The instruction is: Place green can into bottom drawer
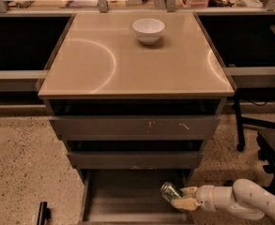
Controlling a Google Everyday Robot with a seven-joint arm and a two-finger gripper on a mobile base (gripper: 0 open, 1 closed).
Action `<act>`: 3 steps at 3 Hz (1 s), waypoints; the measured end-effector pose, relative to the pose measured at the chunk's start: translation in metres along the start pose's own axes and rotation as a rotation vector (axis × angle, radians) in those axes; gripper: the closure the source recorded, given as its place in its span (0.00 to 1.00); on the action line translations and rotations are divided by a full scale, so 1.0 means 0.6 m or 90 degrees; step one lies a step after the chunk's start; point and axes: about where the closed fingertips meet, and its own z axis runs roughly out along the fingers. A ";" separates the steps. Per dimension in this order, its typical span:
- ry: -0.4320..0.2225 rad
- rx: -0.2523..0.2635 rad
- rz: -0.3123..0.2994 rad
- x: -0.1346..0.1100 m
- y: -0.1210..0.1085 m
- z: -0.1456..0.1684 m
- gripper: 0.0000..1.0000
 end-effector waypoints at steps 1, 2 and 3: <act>0.010 -0.008 0.052 0.060 -0.036 0.062 1.00; 0.029 -0.008 0.079 0.098 -0.066 0.116 1.00; 0.052 -0.005 0.094 0.120 -0.097 0.157 1.00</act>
Offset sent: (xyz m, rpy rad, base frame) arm 0.0171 0.0275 -0.1457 -0.0133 0.1823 -0.0529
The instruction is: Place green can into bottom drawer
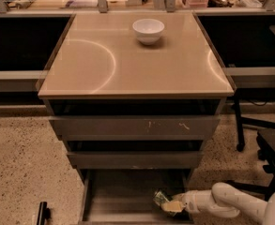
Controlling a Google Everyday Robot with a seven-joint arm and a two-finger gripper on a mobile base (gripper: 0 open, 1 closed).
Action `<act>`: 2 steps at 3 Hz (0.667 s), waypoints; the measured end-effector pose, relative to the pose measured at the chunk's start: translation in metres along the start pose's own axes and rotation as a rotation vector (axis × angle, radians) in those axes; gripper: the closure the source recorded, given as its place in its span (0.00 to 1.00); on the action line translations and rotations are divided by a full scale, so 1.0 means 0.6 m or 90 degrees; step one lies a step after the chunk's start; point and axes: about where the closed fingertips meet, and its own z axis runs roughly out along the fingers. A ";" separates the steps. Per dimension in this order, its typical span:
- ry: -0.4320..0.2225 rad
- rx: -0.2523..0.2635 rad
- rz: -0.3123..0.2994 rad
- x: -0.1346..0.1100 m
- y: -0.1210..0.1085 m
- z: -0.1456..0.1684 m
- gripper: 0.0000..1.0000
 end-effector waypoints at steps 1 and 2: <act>0.020 0.017 0.017 0.009 -0.039 0.021 1.00; 0.037 0.038 0.031 0.017 -0.080 0.026 1.00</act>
Offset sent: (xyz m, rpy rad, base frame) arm 0.0415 -0.0387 -0.0611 -0.1255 0.0790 -0.0602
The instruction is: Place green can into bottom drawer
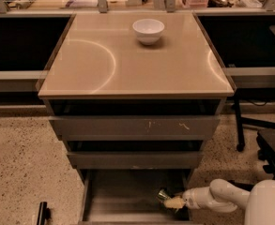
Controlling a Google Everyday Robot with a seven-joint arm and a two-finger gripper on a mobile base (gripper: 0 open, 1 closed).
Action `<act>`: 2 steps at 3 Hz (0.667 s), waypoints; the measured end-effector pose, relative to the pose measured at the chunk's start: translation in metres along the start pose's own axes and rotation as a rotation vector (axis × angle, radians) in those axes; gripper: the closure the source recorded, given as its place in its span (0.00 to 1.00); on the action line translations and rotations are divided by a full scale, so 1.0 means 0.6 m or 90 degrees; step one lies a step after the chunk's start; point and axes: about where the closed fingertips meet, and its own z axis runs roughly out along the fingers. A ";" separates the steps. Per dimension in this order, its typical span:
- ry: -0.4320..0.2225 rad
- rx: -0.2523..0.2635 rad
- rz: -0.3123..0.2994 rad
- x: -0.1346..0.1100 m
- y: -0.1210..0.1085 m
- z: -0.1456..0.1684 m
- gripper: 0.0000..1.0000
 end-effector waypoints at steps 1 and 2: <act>0.000 0.002 0.000 -0.001 -0.002 -0.001 0.81; 0.000 0.001 0.000 -0.001 -0.002 -0.001 0.58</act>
Offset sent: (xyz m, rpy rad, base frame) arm 0.0010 -0.0011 -0.0003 -0.0022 -0.0008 -0.0009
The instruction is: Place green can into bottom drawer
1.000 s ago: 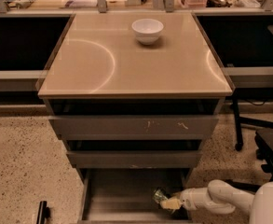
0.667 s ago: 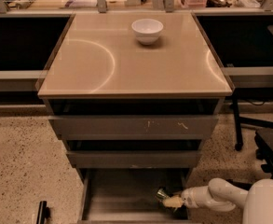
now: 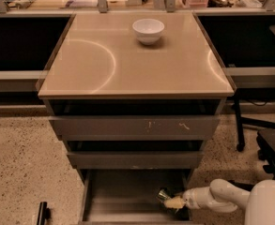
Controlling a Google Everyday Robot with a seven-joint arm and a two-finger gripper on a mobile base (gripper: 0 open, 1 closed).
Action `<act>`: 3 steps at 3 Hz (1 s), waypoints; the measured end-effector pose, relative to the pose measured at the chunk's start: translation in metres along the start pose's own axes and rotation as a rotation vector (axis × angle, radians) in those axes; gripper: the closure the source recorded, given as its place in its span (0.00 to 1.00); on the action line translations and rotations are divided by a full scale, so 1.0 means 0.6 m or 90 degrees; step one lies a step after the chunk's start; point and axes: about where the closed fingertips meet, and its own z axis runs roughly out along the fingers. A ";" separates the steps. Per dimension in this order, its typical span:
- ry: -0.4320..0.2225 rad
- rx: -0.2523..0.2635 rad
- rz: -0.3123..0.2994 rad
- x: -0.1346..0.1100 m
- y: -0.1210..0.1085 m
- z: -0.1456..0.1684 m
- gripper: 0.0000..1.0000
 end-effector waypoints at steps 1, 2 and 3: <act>0.000 0.000 0.000 0.000 0.000 0.000 0.35; 0.000 0.000 0.000 0.000 0.000 0.000 0.11; 0.000 0.000 0.000 0.000 0.000 0.000 0.00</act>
Offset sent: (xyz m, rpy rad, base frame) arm 0.0000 0.0000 0.0000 0.0000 0.0000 0.0000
